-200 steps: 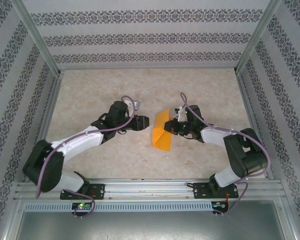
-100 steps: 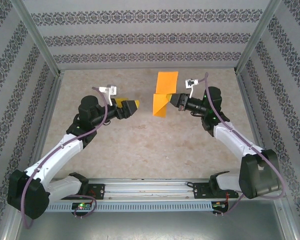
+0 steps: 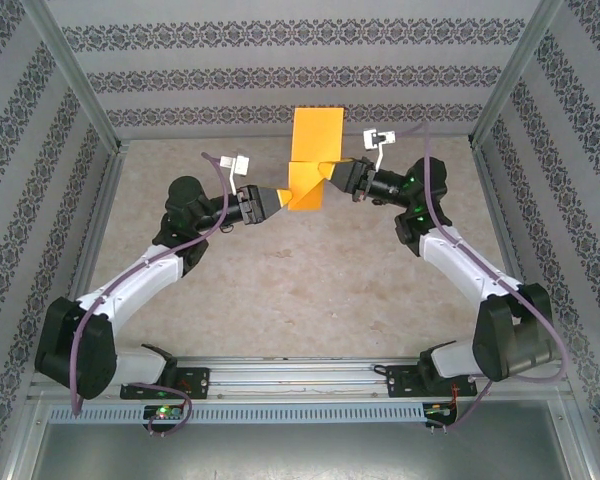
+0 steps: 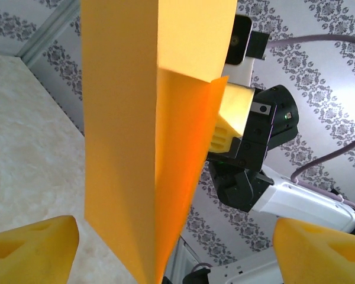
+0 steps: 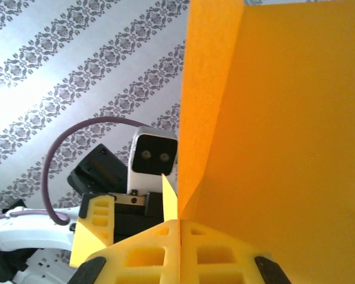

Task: Fold a paper plane with a square sheet of paper (fold left side to right side)
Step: Turn over the paper at the center of the table.

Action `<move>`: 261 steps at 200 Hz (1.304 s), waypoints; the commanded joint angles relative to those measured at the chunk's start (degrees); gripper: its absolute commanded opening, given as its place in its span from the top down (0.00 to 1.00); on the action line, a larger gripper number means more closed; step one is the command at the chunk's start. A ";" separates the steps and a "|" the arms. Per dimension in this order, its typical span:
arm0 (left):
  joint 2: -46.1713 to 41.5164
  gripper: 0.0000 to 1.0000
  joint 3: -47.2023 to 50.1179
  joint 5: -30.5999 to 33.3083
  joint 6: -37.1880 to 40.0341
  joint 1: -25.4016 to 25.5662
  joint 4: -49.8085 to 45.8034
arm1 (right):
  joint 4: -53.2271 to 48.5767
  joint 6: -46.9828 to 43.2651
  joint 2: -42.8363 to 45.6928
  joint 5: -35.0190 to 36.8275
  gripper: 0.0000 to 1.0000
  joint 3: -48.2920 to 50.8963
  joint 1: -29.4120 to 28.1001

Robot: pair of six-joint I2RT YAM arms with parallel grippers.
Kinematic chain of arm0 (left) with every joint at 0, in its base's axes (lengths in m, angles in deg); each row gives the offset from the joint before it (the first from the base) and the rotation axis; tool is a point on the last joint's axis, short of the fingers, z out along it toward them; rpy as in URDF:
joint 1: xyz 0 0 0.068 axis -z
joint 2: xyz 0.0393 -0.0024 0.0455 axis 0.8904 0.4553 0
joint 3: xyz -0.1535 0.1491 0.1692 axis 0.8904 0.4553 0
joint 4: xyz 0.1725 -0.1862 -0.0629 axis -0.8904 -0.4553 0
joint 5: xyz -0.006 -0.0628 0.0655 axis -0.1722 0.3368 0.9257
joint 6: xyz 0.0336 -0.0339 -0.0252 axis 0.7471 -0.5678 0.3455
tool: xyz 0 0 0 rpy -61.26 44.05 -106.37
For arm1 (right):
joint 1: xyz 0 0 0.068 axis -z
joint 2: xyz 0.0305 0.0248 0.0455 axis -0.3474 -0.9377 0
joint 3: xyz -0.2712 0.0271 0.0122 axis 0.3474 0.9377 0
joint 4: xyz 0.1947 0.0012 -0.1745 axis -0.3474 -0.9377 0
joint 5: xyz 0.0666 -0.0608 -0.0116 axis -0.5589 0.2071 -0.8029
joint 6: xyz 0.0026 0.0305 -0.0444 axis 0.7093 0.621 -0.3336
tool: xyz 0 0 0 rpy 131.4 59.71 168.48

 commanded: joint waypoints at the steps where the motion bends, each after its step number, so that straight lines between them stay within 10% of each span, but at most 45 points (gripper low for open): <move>1: -0.07 0.16 -2.10 -3.04 -2.28 0.41 5.86 | 4.70 1.86 -1.20 -1.83 1.00 -2.08 -0.93; 97: 1.39 0.66 -2.22 -3.92 -2.68 0.42 5.48 | 8.17 5.99 -3.50 -1.54 1.00 -0.37 -2.42; 177: 0.38 0.95 -1.98 -3.17 0.21 0.37 -0.30 | 7.41 5.62 -1.58 -0.78 0.77 2.24 -0.69; 219: -3.09 0.99 -3.77 -0.94 10.92 0.38 -19.80 | 0.15 0.70 3.25 3.20 0.65 7.11 3.67; 261: -5.16 1.00 -12.12 10.17 29.73 1.81 -56.44 | -30.10 -16.80 12.53 19.40 0.58 9.84 6.03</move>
